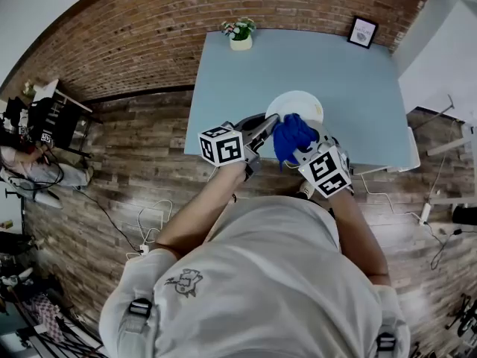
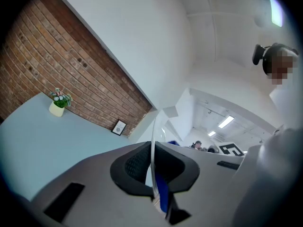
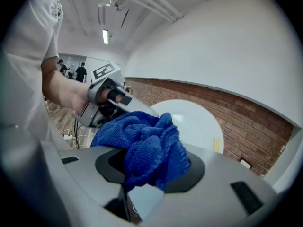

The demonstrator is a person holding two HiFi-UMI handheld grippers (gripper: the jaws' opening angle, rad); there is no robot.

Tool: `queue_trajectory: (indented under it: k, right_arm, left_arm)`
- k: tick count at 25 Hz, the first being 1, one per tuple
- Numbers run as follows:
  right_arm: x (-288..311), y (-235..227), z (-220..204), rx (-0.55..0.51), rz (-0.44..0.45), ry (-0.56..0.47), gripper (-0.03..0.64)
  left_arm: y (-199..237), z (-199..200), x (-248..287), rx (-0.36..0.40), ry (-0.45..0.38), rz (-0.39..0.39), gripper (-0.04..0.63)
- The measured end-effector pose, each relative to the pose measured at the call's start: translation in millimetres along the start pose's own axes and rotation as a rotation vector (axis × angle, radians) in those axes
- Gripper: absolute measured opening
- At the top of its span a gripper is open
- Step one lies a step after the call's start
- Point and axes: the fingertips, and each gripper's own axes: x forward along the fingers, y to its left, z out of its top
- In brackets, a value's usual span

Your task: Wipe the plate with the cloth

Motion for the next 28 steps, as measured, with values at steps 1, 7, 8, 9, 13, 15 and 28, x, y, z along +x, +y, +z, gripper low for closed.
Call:
queue_trajectory:
  k: [1,7,8,9,13,15,28]
  right_arm:
    - [2.7,4.6,-6.4,0.003,0.012,0.015,0.164]
    - [-2.3,-7.6,-22.8,0.03,0.004,0.063,0.164]
    - [-3.8,-12.6,-23.5,0.028,-0.005,0.069,0.164]
    - [-5.6,-18.2,-24.0,0.026,-0.017,0.074,0.164]
    - [-13.9,-44.7,-23.2,0.032,-0.081,0.079,0.164]
    - [-15.1,-56.3,-17.6,0.031,-0.107,0.076,0.164]
    - [18.0,-22.4,26.1,-0.152,-0.04,0.075,0.164]
  left_arm:
    - [2.8,6.3,-2.7,0.006,-0.012,0.01,0.021]
    - [9.9,7.3,-11.3,0.006,-0.004,0.021,0.023]
    - [10.9,6.4,-11.3,0.001,-0.006,0.023,0.023]
    - [11.8,5.7,-10.7,-0.002,-0.007,0.025,0.023]
    - [12.1,2.7,-6.4,0.005,0.009,0.025,0.021]
    - [11.4,0.2,-5.7,0.009,0.024,0.022,0.023]
    - [13.1,0.2,0.1,-0.012,0.034,0.0,0.021]
